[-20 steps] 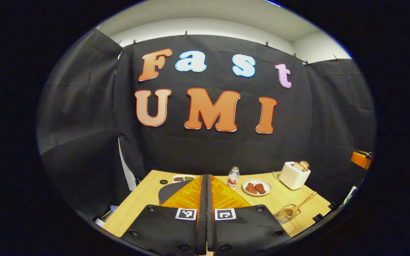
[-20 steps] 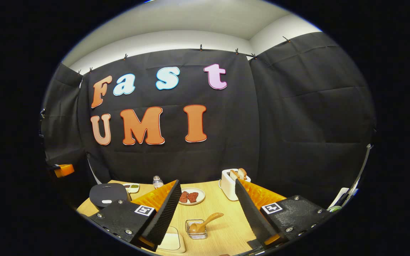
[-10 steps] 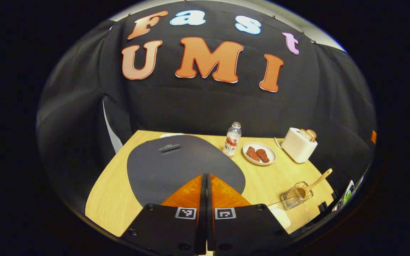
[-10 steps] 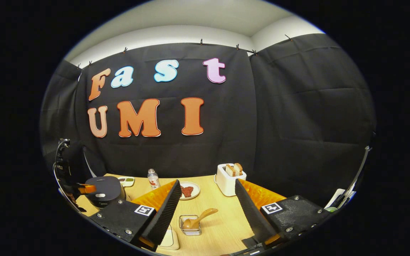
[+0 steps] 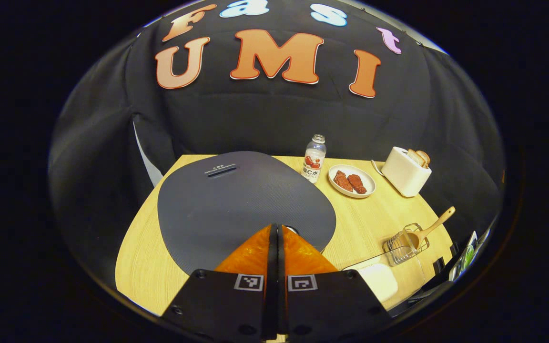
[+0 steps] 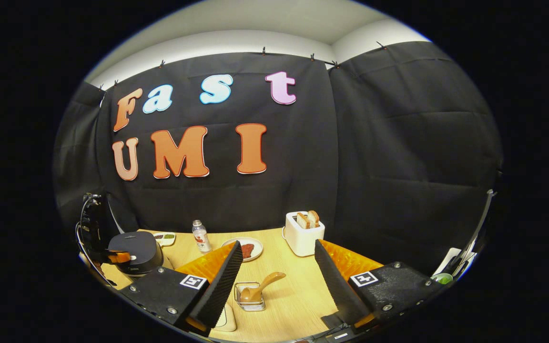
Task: Close the left gripper, press the button to open the rice cooker; take a wooden spoon from the chopstick holder with the right hand, scoop a spoonful of rice and pour it into the rice cooker, then put the wooden spoon back into the chopstick holder.
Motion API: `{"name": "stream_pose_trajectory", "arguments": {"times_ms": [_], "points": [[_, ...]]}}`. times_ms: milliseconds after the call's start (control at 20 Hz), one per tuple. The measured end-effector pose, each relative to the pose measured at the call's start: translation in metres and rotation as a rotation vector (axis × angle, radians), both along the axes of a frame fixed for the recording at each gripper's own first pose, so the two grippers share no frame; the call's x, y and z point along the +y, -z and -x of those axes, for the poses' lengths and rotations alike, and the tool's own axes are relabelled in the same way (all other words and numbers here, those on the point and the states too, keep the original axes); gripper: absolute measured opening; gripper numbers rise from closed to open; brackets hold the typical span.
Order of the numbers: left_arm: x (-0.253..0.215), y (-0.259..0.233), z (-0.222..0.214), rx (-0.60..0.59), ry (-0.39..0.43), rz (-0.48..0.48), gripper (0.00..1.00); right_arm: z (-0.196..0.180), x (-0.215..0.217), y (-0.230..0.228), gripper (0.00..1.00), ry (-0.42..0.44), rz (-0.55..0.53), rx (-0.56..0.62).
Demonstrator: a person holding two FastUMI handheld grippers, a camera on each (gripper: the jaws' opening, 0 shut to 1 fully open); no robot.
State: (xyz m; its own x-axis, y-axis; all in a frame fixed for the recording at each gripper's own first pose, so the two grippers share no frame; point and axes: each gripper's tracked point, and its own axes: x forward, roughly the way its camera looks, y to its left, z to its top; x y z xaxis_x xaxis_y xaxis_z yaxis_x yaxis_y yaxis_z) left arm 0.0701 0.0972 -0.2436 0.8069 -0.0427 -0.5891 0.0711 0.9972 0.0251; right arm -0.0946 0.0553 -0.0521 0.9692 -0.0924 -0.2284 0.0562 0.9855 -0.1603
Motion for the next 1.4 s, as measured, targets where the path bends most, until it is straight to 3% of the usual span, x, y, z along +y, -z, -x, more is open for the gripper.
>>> {"name": "stream_pose_trajectory", "arguments": {"times_ms": [300,500,750,1150,1400], "points": [[0.001,-0.029,0.008,-0.016,-0.005,-0.03,0.05,0.002,0.001,0.004,0.94,-0.007,-0.016,-0.003],[0.013,-0.125,0.01,-0.244,-0.043,-0.02,0.05,0.001,0.006,0.006,0.94,-0.017,-0.039,-0.009],[0.041,-0.193,0.044,-0.369,-0.098,0.015,0.04,-0.005,0.006,0.012,0.94,-0.003,-0.057,-0.034],[0.088,-0.208,0.078,-0.422,-0.2,-0.018,0.04,-0.024,0.006,0.032,0.94,-0.003,-0.063,-0.028],[0.123,-0.215,0.092,-0.466,-0.3,-0.088,0.05,-0.05,-0.006,0.076,0.94,-0.008,-0.112,0.002]]}}
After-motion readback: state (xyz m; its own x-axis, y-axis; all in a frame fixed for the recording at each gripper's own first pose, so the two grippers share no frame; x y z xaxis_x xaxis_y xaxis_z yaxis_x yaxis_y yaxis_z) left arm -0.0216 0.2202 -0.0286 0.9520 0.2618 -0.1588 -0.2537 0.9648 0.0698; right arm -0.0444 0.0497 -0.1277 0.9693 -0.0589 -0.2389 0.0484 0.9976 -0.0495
